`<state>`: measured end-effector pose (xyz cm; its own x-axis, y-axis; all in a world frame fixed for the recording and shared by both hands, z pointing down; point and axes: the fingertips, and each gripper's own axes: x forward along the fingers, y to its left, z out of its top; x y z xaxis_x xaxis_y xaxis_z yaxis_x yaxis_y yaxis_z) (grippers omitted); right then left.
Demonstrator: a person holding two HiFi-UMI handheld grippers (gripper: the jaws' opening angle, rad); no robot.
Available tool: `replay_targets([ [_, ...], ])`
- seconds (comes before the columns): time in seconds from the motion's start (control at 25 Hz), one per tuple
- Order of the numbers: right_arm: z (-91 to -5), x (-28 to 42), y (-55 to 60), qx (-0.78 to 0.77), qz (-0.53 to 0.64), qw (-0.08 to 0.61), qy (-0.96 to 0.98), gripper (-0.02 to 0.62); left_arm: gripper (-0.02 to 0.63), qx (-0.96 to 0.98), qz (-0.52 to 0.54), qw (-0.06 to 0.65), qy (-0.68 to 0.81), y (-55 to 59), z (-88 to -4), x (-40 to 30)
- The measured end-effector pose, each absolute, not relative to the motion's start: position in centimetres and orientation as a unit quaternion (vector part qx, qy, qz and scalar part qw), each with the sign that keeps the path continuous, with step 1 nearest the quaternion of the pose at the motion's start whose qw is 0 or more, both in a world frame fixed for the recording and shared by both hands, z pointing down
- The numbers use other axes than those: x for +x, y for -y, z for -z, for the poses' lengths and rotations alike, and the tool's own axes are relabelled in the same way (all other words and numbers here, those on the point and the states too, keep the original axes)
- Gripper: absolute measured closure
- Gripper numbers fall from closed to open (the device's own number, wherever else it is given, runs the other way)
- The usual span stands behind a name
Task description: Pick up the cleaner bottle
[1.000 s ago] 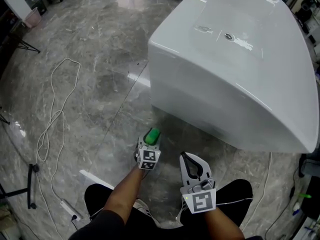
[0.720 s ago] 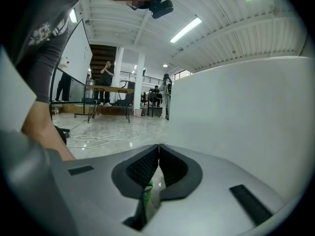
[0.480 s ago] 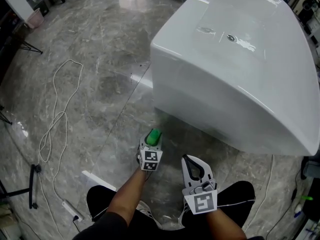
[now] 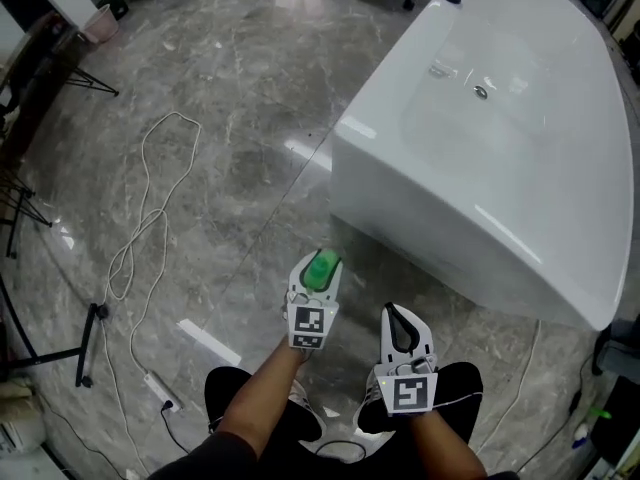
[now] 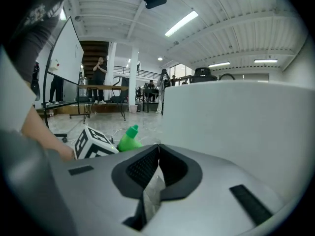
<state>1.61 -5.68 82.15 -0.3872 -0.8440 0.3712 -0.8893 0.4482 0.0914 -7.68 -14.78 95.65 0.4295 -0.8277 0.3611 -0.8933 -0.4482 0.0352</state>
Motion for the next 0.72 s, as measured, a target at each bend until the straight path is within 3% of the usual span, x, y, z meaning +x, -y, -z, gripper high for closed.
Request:
replay_targets([
  [0.36, -61.0, 3.3, 4.8, 0.526, -0.086, 0.210, 0.820, 0.577, 0.423, 0.844, -0.137, 0.101, 0.508, 13.3, -69.2, -7.1],
  [0.72, -40.7, 7.4, 3.4, 0.544, -0.081, 0.186, 0.814, 0.577, 0.423, 0.844, -0.133, 0.102, 0.510, 10.2, -45.9, -4.8],
])
